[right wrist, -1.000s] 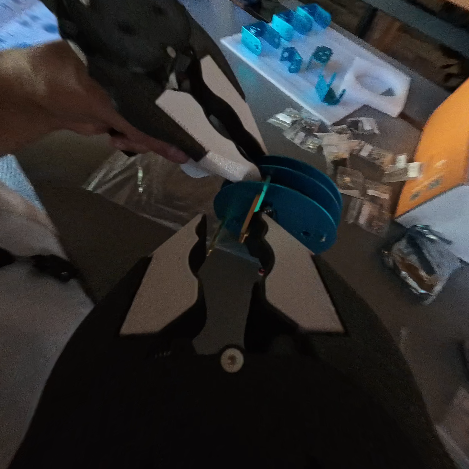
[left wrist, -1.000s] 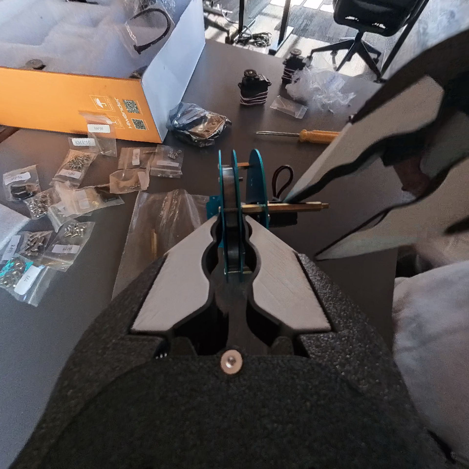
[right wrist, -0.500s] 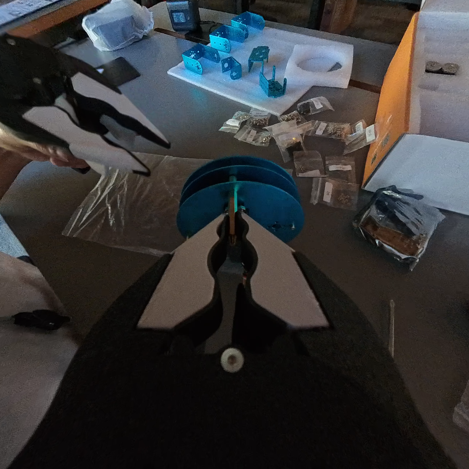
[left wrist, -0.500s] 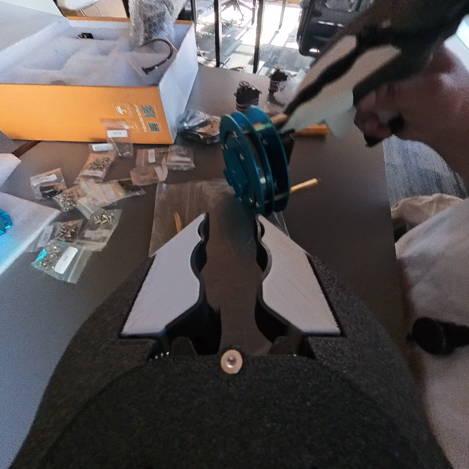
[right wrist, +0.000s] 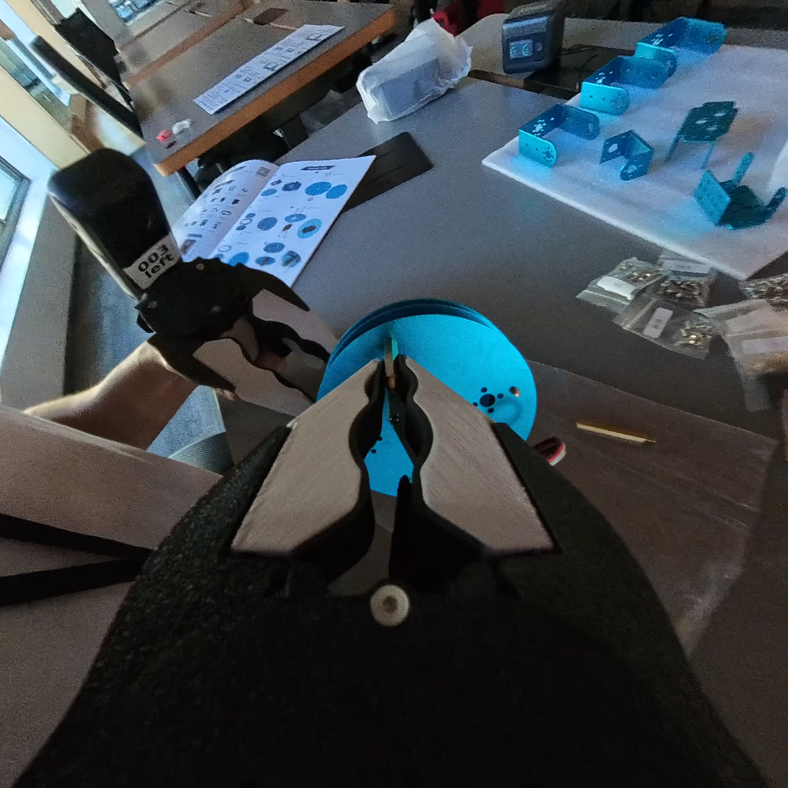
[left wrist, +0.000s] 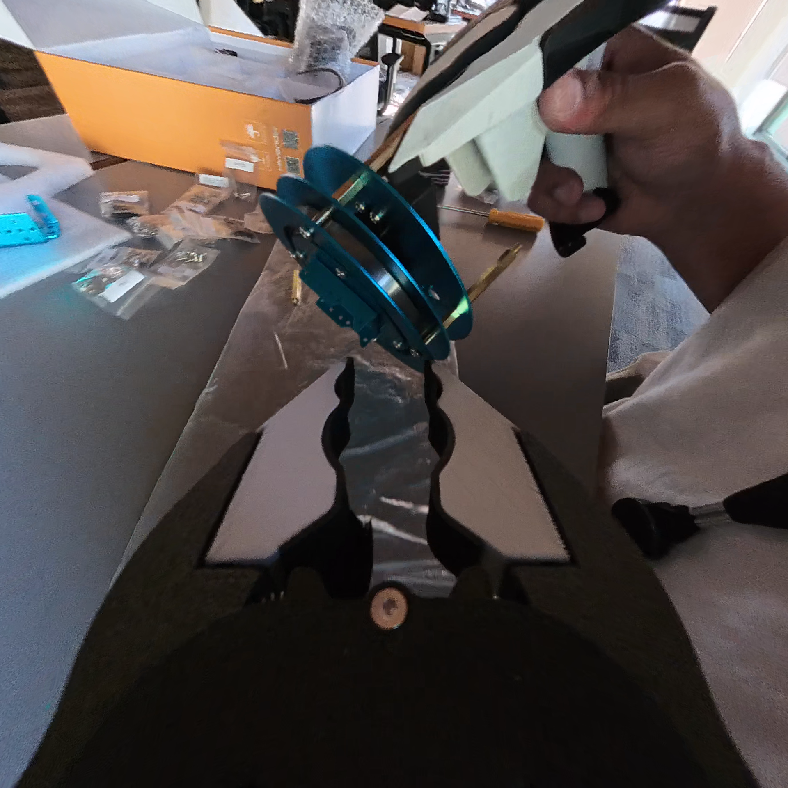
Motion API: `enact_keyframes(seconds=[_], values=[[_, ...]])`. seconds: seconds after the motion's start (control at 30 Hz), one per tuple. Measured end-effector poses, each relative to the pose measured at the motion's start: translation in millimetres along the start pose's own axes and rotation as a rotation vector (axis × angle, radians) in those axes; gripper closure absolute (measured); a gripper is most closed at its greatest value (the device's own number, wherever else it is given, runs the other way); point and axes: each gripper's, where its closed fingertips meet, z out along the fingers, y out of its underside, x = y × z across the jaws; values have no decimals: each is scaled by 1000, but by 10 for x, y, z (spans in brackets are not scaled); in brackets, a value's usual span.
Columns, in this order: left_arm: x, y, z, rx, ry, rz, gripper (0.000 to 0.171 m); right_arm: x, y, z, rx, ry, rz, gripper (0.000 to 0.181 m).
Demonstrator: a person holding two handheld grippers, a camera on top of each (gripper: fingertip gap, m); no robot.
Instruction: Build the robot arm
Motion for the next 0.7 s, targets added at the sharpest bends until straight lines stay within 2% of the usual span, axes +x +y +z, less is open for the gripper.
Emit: enact_keyframes(seconds=[0.1, 0.23, 0.37, 0.6, 0.7], values=[[41, 78, -180, 3, 6, -20, 139, -80, 48, 199, -23, -73, 42, 179], [8, 208, -332, -30, -31, -66, 138, -217, 124, 437, -80, -112, 13, 179], [6, 183, -422, 17, -39, -133, 137, -381, 105, 584, -95, -177, 6, 179], [-40, -59, -434, 140, 4, -190, 137, -213, 86, 478, -90, -324, 46, 179], [-144, -201, -392, 152, 6, -142, 138, -114, 144, 360, -87, -384, -43, 178]])
